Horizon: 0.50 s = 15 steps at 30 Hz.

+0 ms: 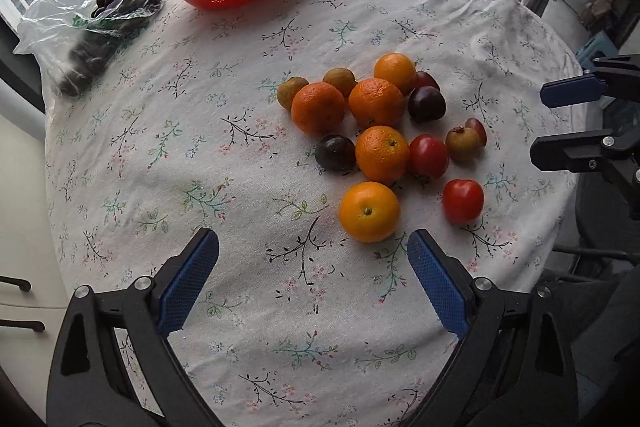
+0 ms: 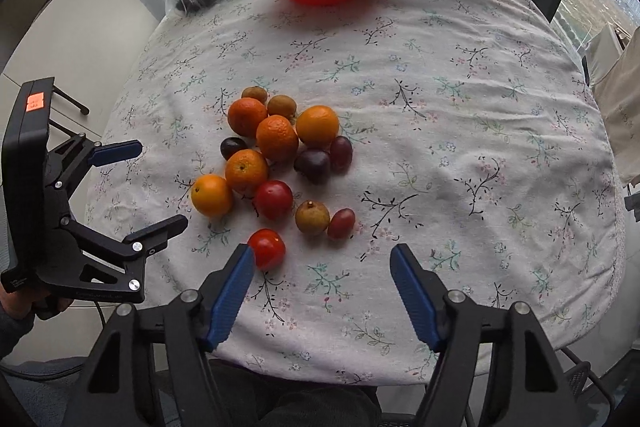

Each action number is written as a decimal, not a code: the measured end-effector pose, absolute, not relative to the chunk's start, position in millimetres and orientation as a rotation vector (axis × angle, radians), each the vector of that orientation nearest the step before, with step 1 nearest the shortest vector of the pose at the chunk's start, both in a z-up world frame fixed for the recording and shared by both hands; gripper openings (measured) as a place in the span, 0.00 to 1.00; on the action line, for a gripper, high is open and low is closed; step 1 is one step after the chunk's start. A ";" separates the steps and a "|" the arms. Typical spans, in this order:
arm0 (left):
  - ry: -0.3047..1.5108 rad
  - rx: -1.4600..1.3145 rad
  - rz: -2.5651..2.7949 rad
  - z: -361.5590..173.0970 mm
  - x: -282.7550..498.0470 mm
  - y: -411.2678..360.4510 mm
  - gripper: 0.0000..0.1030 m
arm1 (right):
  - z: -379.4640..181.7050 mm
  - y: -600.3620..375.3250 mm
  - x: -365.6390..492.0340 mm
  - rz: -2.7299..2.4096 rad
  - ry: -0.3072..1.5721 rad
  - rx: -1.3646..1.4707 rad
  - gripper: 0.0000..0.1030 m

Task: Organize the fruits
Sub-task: 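Grasp an orange with the left tool while the right tool reaches toward a red tomato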

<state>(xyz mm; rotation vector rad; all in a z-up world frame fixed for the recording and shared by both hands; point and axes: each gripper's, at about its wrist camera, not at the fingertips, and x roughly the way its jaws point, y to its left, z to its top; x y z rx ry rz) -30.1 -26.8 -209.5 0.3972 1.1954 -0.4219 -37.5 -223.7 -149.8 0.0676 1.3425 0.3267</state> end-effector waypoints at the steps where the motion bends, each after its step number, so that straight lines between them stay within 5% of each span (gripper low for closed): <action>1: 1.196 0.408 -0.436 -212.4 -27.6 -28.6 0.84 | -154.3 -221.4 -37.6 0.326 1.344 0.084 0.69; 12: 1.188 0.419 -0.546 -222.6 -11.6 -39.4 0.79 | -187.1 -228.0 -44.6 0.258 1.433 0.218 0.62; 15: 1.207 0.406 -0.586 -227.9 -11.8 -42.5 0.71 | -187.4 -226.5 -45.9 0.253 1.433 0.220 0.62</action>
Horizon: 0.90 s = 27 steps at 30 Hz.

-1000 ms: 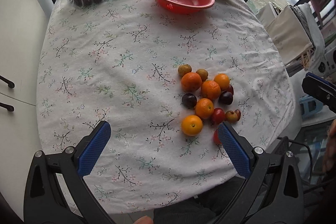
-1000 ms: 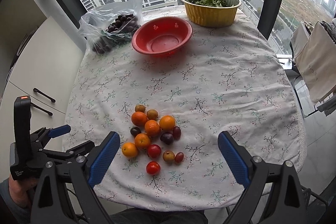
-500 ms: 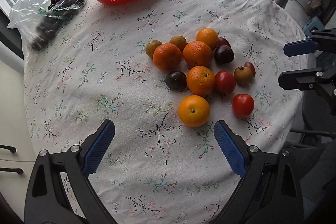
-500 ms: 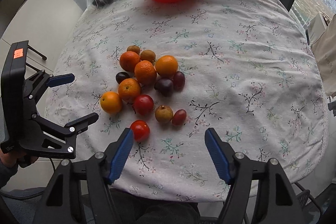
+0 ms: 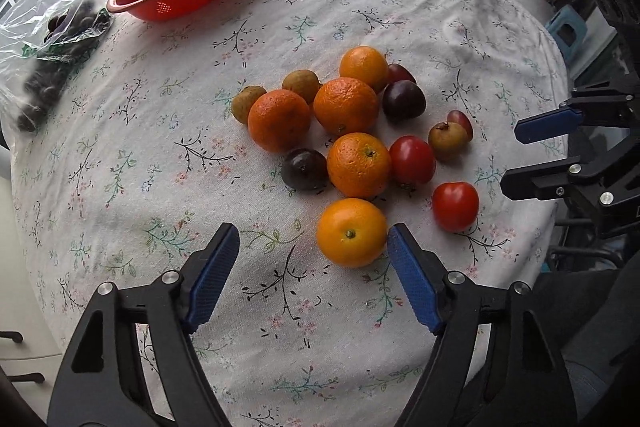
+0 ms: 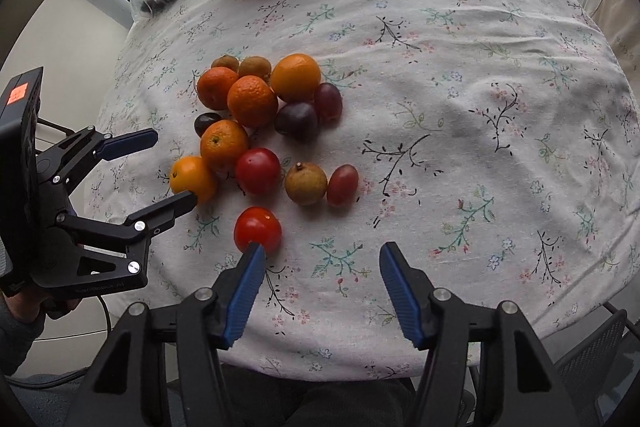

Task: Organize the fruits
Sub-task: 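Grasp an orange with the left tool while the right tool reaches toward a red tomato, then close the right tool on the red tomato while the left tool lifts the orange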

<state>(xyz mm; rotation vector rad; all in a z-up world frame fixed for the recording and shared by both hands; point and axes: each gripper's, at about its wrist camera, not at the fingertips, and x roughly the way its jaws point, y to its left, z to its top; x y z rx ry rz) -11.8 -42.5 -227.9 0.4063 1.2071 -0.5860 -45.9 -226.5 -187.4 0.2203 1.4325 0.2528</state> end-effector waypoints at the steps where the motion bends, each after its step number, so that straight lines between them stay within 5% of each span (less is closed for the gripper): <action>1: 1.213 0.404 -0.595 -229.7 -12.1 -44.7 0.66 | -187.7 -225.8 -46.2 0.253 1.431 0.220 0.62; 7: 1.244 0.389 -0.648 -239.7 -16.6 -53.6 0.36 | -191.5 -219.1 -47.0 0.257 1.434 0.221 0.62; 27: 1.284 0.192 -0.547 -218.5 -25.8 -3.5 0.36 | -211.5 -179.6 -37.4 0.311 1.454 0.244 0.48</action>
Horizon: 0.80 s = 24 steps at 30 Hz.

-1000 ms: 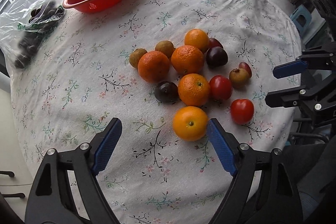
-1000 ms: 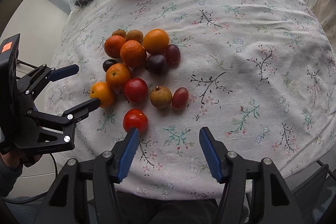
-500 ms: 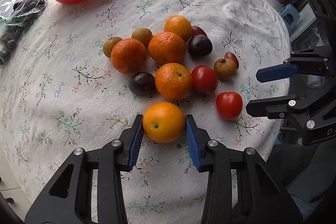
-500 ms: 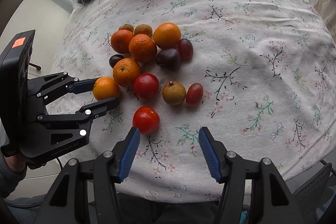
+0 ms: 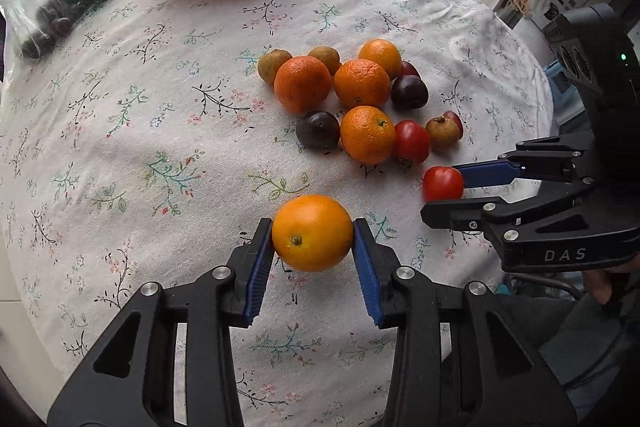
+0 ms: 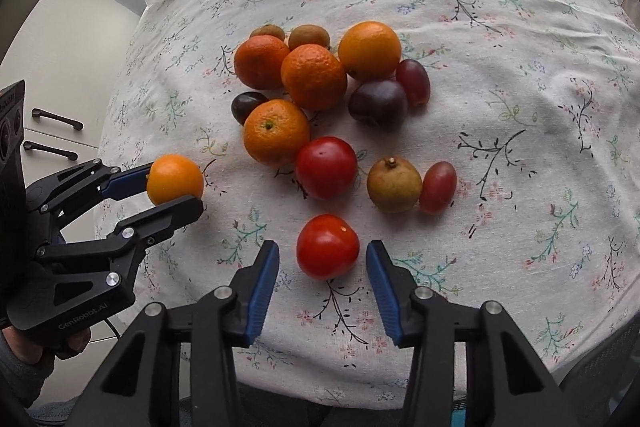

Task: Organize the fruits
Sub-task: 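Close the right tool on the red tomato while the left tool lifts the orange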

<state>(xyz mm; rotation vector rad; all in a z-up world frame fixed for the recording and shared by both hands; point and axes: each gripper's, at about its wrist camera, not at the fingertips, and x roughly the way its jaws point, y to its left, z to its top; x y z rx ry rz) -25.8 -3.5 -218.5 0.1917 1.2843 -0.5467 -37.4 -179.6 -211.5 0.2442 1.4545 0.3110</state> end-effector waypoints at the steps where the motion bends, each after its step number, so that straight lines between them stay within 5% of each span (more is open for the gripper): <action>1: 1.286 0.184 -0.541 -218.0 -28.0 -1.7 0.36 | -211.5 -176.8 -36.1 0.313 1.451 0.228 0.48; 7: 1.293 0.150 -0.517 -217.3 -40.2 9.2 0.36 | -210.9 -171.2 -35.5 0.308 1.453 0.145 0.34; 24: 1.250 0.069 -0.487 -197.4 -18.5 16.3 0.36 | -164.7 -195.8 -27.4 0.338 1.385 0.213 0.33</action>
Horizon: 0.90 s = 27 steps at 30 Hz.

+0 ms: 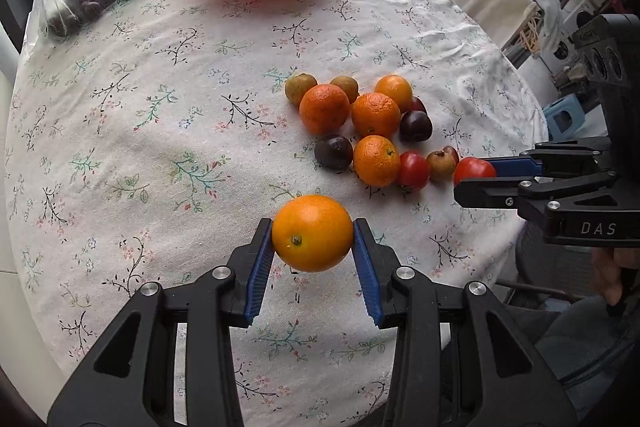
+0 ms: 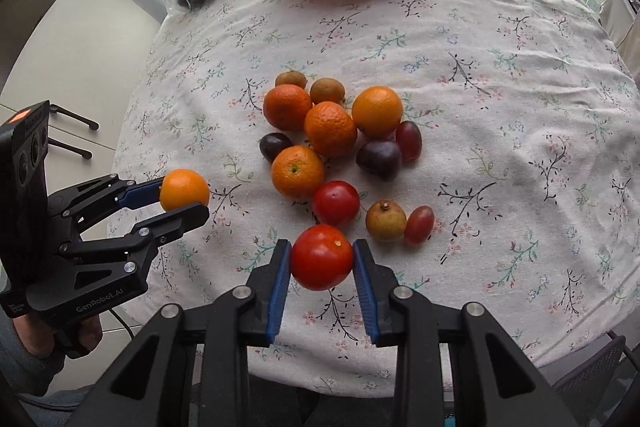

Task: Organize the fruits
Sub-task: 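Close the right tool on the red tomato while the left tool lifts the orange, then carry the orange and tomato into the red colander and open both tools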

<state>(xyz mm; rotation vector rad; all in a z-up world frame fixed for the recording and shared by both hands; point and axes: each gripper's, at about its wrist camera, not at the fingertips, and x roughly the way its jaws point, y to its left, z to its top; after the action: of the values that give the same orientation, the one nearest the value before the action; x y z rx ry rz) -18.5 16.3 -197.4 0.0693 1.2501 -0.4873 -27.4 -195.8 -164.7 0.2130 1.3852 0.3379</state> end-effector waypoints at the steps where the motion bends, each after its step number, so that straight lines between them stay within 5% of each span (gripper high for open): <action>1: 1.244 0.060 -0.481 -194.1 -13.3 16.8 0.36 | -158.7 -204.3 -20.9 0.323 1.367 0.242 0.33; 15: 1.106 -0.014 -0.288 -129.2 188.7 25.2 0.36 | -101.7 -269.7 192.9 0.310 1.146 0.358 0.33; 27: 1.201 0.060 -0.254 -181.2 341.8 -28.2 0.36 | -168.3 -195.9 307.5 0.473 1.257 0.151 0.33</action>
<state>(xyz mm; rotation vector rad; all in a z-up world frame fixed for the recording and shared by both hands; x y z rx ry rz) 341.8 -28.2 -181.2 0.0601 1.2008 -0.2542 307.5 -195.9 -168.3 0.1509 1.2570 0.4731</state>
